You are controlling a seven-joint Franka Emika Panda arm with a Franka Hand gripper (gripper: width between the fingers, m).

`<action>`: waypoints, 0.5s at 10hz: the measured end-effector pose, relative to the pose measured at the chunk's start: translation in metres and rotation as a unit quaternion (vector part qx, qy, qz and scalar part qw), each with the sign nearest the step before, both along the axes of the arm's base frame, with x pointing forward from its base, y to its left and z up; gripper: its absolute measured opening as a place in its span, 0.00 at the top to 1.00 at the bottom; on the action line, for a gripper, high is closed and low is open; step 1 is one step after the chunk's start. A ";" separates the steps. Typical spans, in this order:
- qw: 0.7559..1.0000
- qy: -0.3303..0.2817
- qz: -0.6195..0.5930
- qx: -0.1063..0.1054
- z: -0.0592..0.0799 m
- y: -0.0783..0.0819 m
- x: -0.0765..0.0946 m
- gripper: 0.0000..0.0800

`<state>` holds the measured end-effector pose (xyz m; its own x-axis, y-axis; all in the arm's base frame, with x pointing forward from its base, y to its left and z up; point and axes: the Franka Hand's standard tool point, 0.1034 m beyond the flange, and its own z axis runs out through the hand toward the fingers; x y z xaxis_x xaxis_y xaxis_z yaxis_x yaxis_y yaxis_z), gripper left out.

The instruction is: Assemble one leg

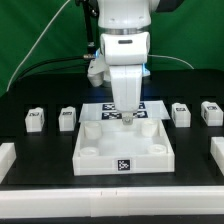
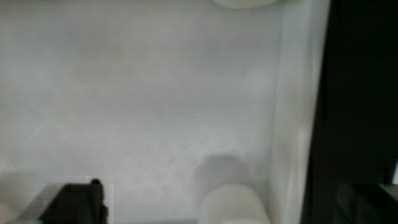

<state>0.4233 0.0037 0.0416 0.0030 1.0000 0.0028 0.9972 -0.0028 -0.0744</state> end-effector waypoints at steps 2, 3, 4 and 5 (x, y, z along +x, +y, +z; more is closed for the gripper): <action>1.000 0.010 0.000 0.003 -0.014 0.002 -0.014 0.19; 1.000 0.020 -0.002 0.005 -0.024 0.001 -0.019 0.19; 1.000 0.025 -0.003 0.006 -0.028 0.000 -0.020 0.19; 1.000 0.027 -0.004 0.006 -0.032 0.000 -0.019 0.19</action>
Offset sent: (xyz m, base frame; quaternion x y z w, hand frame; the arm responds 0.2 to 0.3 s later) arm 0.0035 0.0051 -0.0191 -0.0023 0.0194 -0.0102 0.9998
